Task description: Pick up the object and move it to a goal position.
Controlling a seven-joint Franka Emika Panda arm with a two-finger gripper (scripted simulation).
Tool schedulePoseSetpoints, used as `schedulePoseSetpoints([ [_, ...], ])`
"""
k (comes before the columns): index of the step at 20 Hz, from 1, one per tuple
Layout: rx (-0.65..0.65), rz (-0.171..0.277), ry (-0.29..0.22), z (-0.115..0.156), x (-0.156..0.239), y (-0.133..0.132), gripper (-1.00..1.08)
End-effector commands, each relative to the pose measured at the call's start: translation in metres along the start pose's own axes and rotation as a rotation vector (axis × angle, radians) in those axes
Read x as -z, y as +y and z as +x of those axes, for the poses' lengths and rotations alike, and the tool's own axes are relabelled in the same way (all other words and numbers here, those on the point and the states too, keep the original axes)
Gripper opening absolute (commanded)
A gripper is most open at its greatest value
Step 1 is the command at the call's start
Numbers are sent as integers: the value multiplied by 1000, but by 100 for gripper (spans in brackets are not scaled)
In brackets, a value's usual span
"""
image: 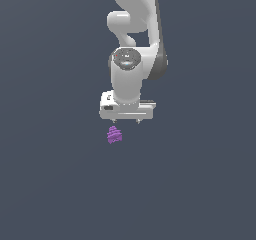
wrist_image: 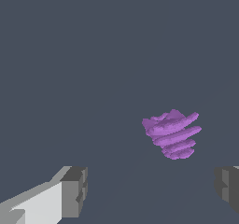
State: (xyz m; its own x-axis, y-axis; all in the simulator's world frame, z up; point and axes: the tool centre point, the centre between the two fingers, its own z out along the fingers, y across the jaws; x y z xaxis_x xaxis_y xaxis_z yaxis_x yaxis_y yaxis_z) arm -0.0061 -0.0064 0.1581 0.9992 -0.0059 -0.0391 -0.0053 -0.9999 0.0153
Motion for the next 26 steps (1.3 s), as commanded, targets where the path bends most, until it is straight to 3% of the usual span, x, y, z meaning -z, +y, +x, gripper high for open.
schedulePoseSetpoints([
  [1,0,0,0,0,0,0,100],
  [11,-28,6,62,10,25,-1,100],
  [26,-117,12,57,9,17,3,100],
])
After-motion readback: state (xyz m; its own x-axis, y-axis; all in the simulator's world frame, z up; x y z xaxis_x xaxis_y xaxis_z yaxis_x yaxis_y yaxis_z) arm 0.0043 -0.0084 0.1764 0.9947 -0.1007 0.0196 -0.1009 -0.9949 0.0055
